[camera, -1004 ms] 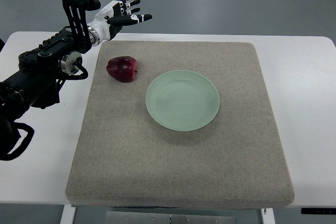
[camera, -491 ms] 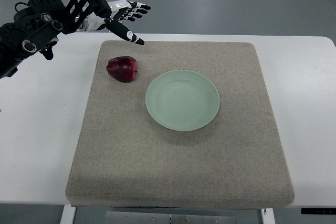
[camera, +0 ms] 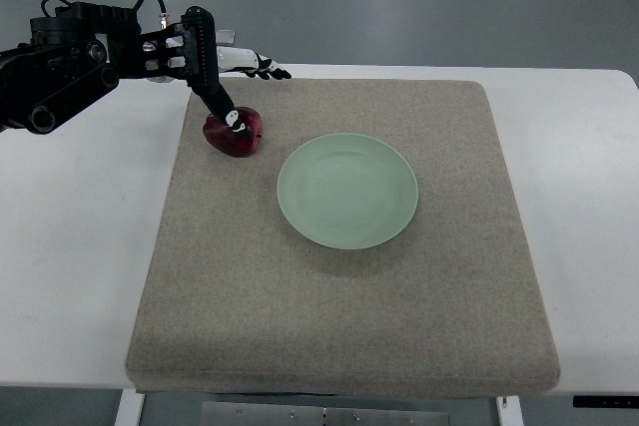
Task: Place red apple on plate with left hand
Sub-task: 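Lower the left hand around the red apple and close the fingers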
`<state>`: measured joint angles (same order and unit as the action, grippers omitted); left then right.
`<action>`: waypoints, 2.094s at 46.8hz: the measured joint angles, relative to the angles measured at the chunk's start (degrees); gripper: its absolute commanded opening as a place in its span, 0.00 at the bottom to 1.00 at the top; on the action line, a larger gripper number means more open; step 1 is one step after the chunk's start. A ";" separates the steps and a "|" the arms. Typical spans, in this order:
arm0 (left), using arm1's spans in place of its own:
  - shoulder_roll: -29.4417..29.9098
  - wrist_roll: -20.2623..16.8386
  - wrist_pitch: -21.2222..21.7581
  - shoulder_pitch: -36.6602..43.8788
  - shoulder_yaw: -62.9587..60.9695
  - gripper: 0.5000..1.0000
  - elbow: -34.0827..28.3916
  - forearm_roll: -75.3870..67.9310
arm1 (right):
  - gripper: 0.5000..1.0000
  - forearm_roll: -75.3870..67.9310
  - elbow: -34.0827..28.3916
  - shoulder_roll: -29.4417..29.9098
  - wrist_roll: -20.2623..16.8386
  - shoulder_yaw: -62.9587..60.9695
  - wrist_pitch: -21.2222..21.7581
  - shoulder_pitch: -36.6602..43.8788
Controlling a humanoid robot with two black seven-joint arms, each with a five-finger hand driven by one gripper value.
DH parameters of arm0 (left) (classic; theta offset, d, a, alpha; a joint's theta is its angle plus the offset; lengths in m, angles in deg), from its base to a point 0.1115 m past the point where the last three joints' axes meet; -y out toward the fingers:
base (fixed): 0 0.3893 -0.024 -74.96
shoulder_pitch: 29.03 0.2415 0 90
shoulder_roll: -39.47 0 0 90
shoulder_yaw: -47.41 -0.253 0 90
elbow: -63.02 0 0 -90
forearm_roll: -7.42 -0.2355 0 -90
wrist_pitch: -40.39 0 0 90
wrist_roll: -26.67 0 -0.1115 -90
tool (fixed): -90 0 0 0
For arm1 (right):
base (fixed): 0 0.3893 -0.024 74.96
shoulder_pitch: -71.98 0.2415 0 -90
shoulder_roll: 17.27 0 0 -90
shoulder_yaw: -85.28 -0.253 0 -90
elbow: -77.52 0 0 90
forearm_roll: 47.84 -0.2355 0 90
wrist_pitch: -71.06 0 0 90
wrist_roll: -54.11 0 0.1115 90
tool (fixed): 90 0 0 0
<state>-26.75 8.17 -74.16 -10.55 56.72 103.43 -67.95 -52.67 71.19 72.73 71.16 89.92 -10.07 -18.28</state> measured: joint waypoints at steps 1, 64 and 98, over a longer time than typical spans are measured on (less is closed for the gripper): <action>0.01 -0.39 0.00 0.08 0.00 0.98 0.09 -0.73 | 0.93 0.00 0.00 0.00 0.00 -0.02 0.00 0.00; 0.97 -6.83 0.98 1.77 -3.25 0.98 -3.70 -6.97 | 0.93 0.00 0.00 0.00 0.00 -0.01 0.01 0.00; 0.83 -6.97 2.05 2.55 -3.33 0.36 -3.80 -7.33 | 0.93 0.00 0.00 0.00 0.00 -0.01 0.01 0.00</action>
<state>-25.93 1.20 -72.10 -7.99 53.39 99.63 -75.29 -52.67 71.19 72.73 71.16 89.91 -10.06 -18.28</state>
